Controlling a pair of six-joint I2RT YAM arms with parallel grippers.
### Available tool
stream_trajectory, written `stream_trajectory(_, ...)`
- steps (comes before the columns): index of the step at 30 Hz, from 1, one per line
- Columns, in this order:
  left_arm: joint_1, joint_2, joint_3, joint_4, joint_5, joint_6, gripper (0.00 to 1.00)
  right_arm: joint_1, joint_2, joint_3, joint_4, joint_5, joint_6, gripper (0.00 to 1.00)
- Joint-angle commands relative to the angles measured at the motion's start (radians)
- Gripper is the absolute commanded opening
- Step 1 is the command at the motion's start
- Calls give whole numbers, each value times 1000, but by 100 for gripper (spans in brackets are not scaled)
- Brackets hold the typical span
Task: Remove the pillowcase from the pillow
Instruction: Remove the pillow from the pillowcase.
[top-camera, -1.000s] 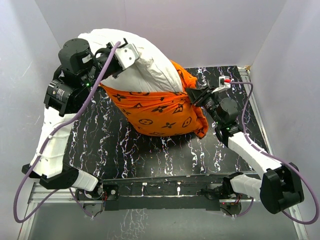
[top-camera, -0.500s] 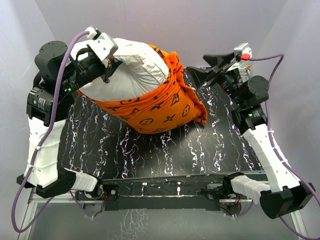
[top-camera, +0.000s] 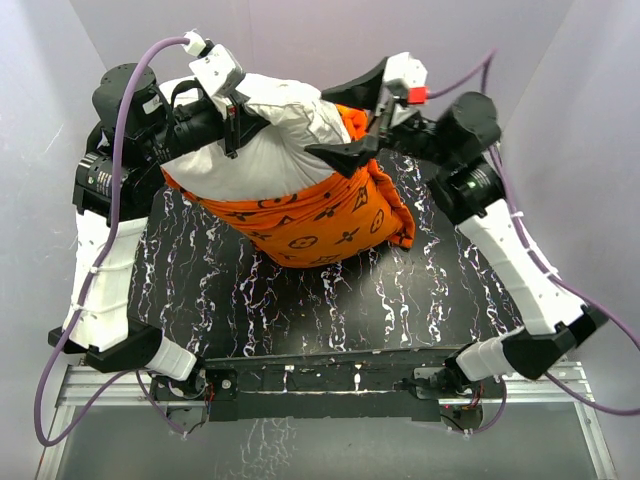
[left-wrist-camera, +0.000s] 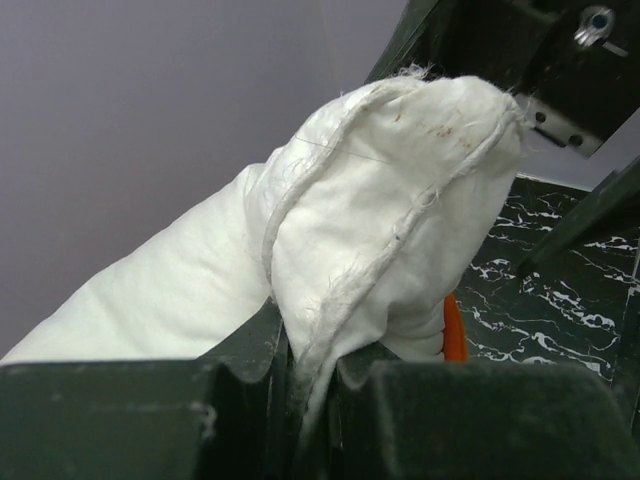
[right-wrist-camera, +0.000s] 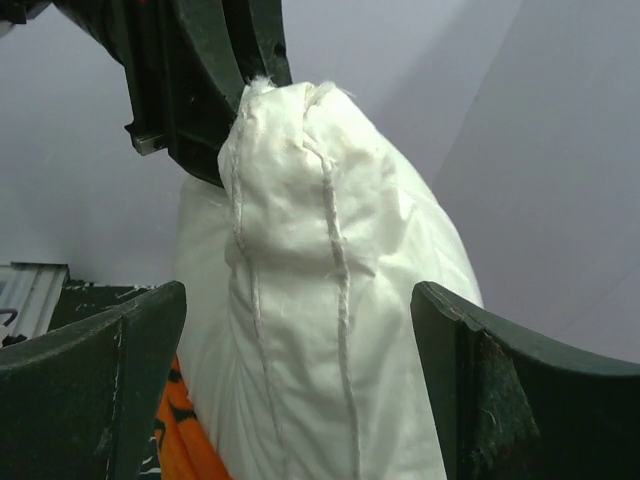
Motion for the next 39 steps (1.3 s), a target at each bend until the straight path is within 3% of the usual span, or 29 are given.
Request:
stream_trajectory(1, 2, -29, 15, 67, 64, -44, 0, 106, 77, 161, -245, 77, -208, 98)
stream_trajectory(6, 2, -26, 12, 60, 90, -65, 0, 199, 173, 214, -280, 428, -333, 97)
stream_trajectory(11, 2, -13, 43, 64, 87, -103, 0, 258, 271, 231, -341, 342, -417, 92)
stream_trajectory(13, 3, -18, 48, 64, 74, -110, 0, 269, 282, 198, -311, 311, -385, 85)
stream_trajectory(14, 3, -24, 43, 59, 65, -107, 8, 268, 280, 172, -271, 321, -347, 77)
stream_trajectory(15, 2, -30, 33, 48, 55, -94, 23, 264, 273, 142, -218, 345, -302, 65)
stream_trajectory(17, 2, -43, 16, 16, 30, -67, 62, 230, 257, 92, -108, 379, -180, 42)
stream_trajectory(19, 3, -60, -8, -18, -15, -50, 79, 174, 240, 53, -1, 377, -36, 12)
stream_trajectory(20, 3, -73, -24, -31, -61, -45, 84, 145, 221, 26, 43, 372, 22, 8)
stream_trajectory(23, 3, -137, -117, -70, -184, -7, 90, 72, 150, -70, 153, 340, 131, 8)
stream_trajectory(29, 3, -347, -467, -39, -355, 84, 95, -83, -22, -323, 319, 313, 279, 8)
stream_trajectory(39, 3, -408, -612, -45, -391, 113, 95, -258, -210, -620, 404, 275, 348, 8)
